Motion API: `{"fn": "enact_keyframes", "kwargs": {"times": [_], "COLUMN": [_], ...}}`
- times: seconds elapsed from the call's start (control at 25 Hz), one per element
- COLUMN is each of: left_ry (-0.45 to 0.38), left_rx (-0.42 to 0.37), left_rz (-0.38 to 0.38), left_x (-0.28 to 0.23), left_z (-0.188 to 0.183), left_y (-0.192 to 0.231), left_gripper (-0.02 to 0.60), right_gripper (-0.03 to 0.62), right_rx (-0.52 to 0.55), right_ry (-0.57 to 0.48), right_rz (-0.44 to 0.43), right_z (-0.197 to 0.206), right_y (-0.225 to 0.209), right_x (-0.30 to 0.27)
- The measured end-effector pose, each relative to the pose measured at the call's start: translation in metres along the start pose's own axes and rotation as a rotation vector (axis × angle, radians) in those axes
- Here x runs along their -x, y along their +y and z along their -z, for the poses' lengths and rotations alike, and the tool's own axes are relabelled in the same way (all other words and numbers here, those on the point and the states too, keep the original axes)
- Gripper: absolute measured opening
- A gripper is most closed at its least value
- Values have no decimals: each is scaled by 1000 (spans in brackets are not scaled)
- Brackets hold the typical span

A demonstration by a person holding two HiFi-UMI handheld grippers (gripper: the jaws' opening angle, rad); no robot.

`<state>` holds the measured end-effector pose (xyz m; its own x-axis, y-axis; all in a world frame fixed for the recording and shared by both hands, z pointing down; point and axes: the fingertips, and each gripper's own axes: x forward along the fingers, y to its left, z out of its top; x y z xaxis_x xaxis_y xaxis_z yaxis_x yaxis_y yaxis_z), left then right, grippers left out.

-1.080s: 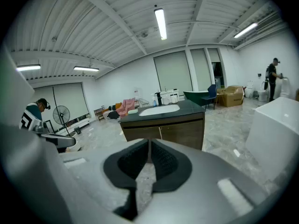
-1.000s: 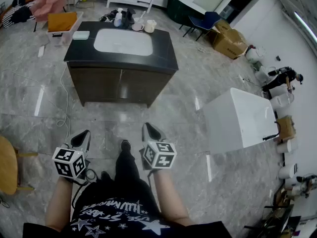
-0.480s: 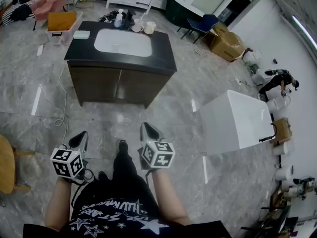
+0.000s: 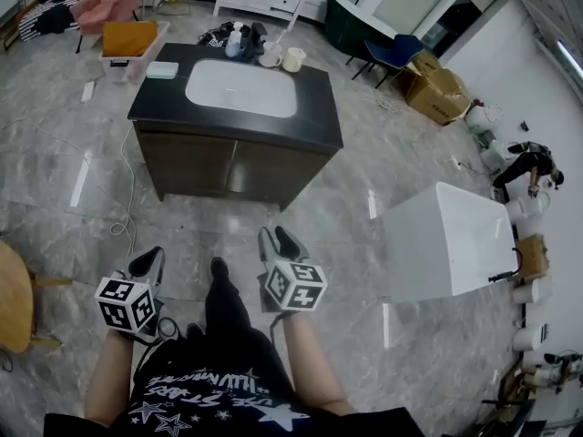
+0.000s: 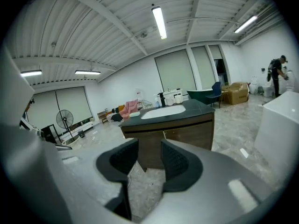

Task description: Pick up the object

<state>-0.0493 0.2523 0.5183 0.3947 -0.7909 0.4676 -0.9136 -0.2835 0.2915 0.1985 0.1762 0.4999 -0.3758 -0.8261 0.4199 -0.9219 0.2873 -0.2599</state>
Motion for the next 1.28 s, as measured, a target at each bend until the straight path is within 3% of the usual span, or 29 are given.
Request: {"fn": "enact_keyframes", "kwargs": {"times": [0.32, 0.72, 0.96, 1.28], "left_ry": [3, -24, -28, -41], "left_rx": [20, -2, 27, 104], "left_rz": [-62, -120, -215, -303], "left_x": [-80, -185, -197, -189], "left_z": [-58, -150, -166, -172], "left_y": [34, 52, 85, 147], "left_gripper": [9, 9, 9, 9], "right_gripper": [207, 209, 209, 209], "right_rx": [-7, -30, -5, 35], "right_ry": [36, 54, 105, 160], "right_rz": [-28, -116, -194, -270], "right_z": [-53, -130, -140, -147], "right_y": [-35, -80, -66, -12], "right_x": [-104, -231, -286, -343]}}
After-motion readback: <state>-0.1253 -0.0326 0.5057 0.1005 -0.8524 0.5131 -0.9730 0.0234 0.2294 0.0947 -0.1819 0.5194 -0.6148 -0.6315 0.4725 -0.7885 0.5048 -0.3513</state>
